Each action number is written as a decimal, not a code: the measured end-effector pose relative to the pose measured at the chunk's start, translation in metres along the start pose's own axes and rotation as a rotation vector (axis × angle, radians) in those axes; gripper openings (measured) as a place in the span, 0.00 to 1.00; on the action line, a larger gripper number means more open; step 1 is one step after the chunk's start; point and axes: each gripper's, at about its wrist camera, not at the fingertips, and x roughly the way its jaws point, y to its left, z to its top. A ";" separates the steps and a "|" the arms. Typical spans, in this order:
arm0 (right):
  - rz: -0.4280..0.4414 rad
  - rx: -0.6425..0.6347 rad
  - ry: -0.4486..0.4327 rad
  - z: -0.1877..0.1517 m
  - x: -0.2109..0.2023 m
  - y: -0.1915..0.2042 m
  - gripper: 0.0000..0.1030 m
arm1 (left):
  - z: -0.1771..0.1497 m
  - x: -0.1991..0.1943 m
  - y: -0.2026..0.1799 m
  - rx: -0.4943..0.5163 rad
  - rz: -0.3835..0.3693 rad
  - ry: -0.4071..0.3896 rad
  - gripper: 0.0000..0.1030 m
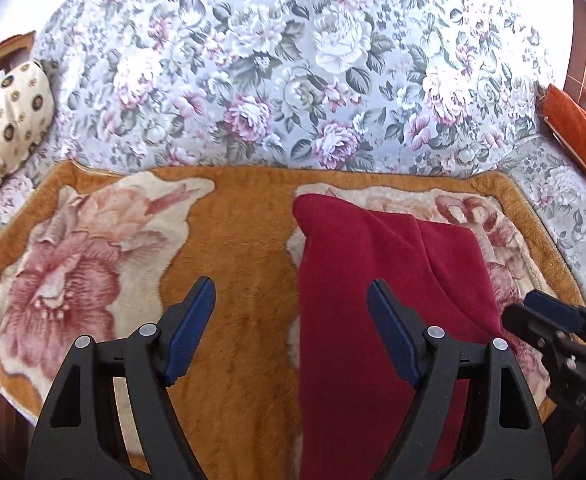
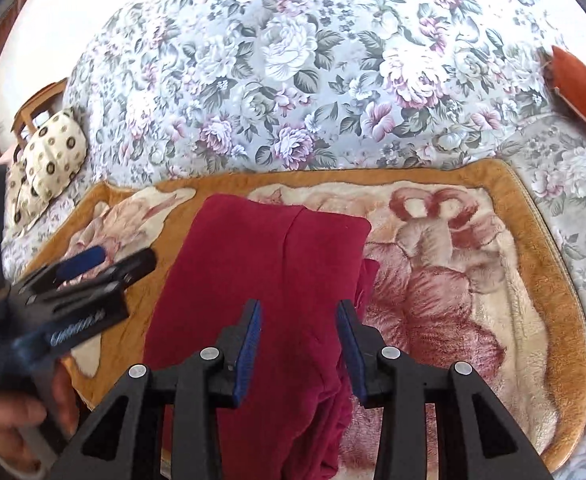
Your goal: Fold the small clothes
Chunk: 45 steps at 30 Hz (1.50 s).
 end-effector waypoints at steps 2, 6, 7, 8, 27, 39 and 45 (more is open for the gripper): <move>0.012 0.004 -0.002 0.000 -0.001 0.003 0.36 | -0.003 -0.006 0.002 0.003 0.002 -0.003 0.77; 0.018 -0.021 0.003 0.000 0.000 0.012 0.37 | -0.007 -0.014 0.004 -0.006 -0.006 -0.010 0.77; 0.020 -0.019 0.002 -0.001 -0.001 0.013 0.37 | -0.007 -0.015 0.003 -0.004 -0.006 -0.011 0.77; 0.026 -0.015 -0.002 -0.001 -0.002 0.014 0.37 | -0.008 -0.017 0.003 0.001 -0.003 -0.015 0.77; 0.033 -0.002 0.009 -0.008 -0.006 0.018 0.37 | -0.017 -0.022 0.002 0.014 0.008 -0.011 0.77; 0.038 0.010 0.023 -0.010 -0.002 0.014 0.38 | -0.019 -0.019 0.000 0.019 0.005 -0.005 0.77; 0.039 0.010 0.026 -0.009 -0.001 0.013 0.38 | -0.020 -0.017 -0.001 0.025 0.000 0.000 0.77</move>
